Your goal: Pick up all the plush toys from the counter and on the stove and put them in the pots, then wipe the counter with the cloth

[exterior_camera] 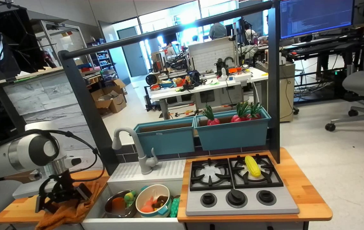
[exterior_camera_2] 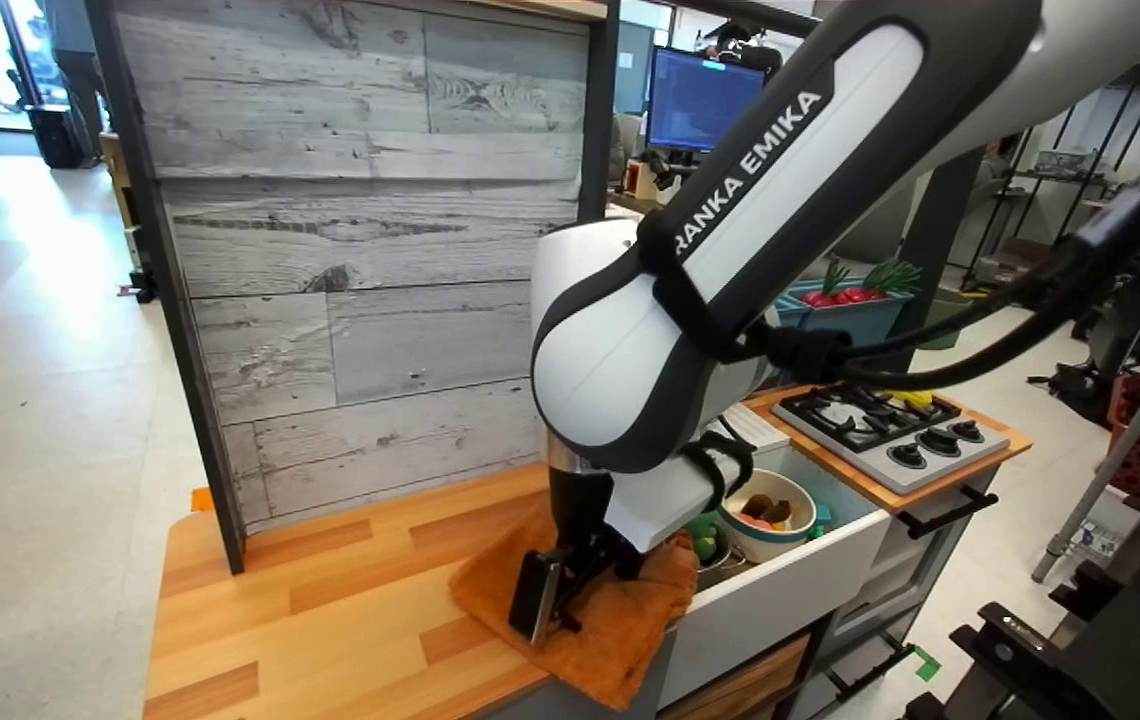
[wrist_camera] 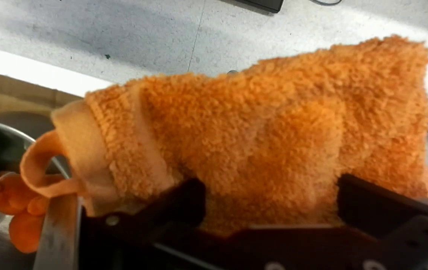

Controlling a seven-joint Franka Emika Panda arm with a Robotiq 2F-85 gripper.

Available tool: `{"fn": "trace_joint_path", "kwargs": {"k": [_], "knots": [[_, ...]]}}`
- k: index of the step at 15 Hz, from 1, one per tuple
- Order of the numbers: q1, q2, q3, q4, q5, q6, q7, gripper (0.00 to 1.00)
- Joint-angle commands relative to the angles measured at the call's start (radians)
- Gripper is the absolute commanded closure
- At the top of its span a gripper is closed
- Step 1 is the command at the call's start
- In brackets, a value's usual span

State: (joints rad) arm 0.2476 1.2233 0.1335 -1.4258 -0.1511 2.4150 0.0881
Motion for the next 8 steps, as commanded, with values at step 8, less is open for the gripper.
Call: {"fn": "trace_joint_path", "kwargs": {"k": [8], "knots": [[0.189, -0.236, -0.032, -0.019, -0.113, -0.116, -0.098, 0.0]]}}
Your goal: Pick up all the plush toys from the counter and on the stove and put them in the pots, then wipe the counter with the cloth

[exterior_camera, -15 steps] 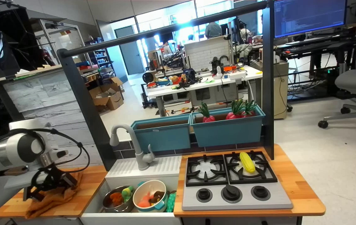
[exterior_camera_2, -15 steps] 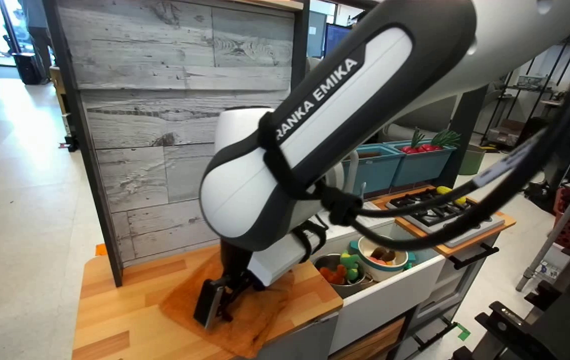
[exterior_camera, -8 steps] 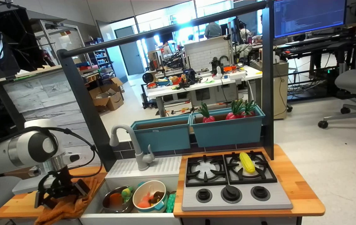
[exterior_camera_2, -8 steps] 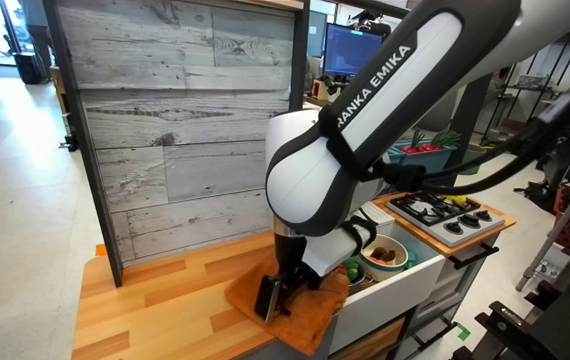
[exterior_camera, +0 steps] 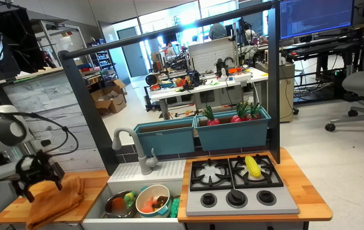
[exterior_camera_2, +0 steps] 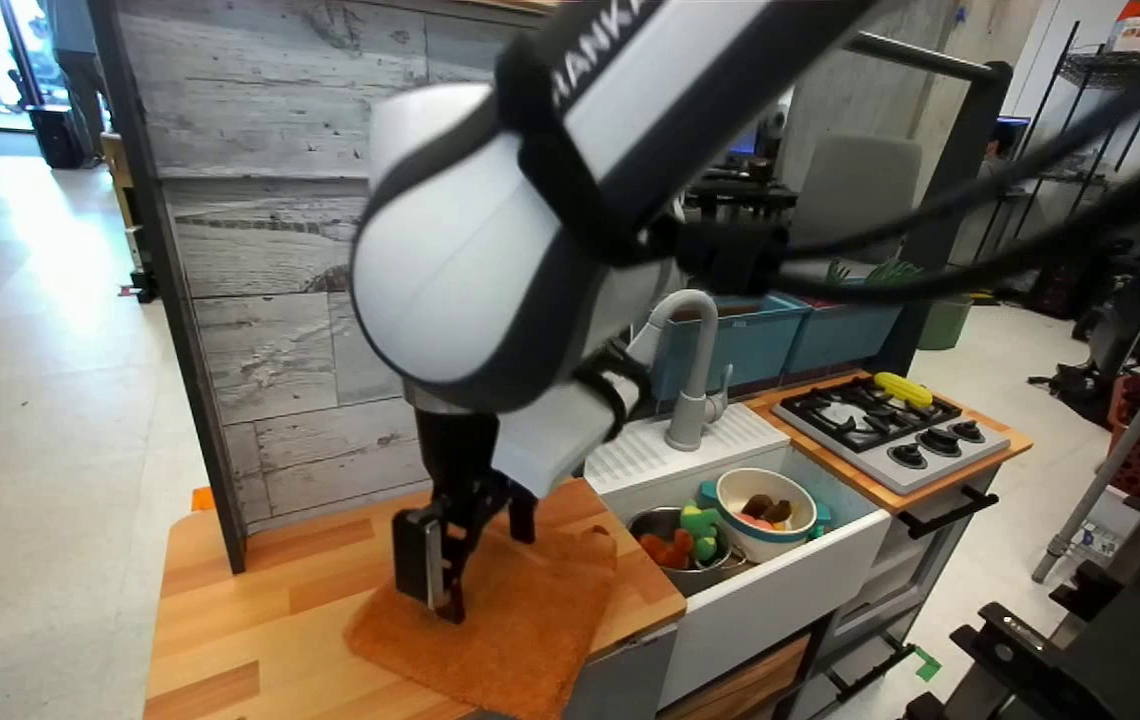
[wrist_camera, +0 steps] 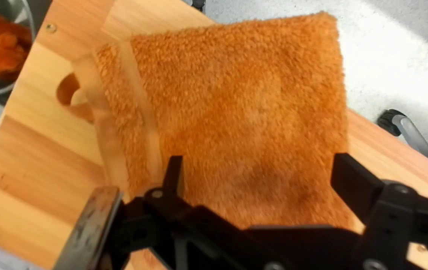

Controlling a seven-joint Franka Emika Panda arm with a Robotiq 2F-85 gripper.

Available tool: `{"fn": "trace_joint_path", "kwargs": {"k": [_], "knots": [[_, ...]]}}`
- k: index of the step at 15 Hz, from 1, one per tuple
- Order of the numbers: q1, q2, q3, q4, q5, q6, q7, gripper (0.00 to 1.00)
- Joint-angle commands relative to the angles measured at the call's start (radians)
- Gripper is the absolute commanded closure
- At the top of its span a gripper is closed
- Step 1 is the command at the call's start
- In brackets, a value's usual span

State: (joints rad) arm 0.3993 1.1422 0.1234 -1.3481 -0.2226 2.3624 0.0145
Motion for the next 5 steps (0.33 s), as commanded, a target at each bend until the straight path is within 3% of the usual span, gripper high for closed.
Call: {"fn": "trace_joint_path", "kwargs": {"k": [1, 3, 4, 5], "knots": [[0.063, -0.202, -0.038, -0.123, -0.074, -0.047, -0.003, 0.0], [0.098, -0.299, -0.065, -0.176, -0.137, -0.004, 0.042, 0.0], [0.062, -0.176, -0.026, -0.061, -0.09, -0.032, 0.004, 0.0], [0.075, -0.221, -0.035, -0.084, -0.108, -0.031, 0.017, 0.0]]}}
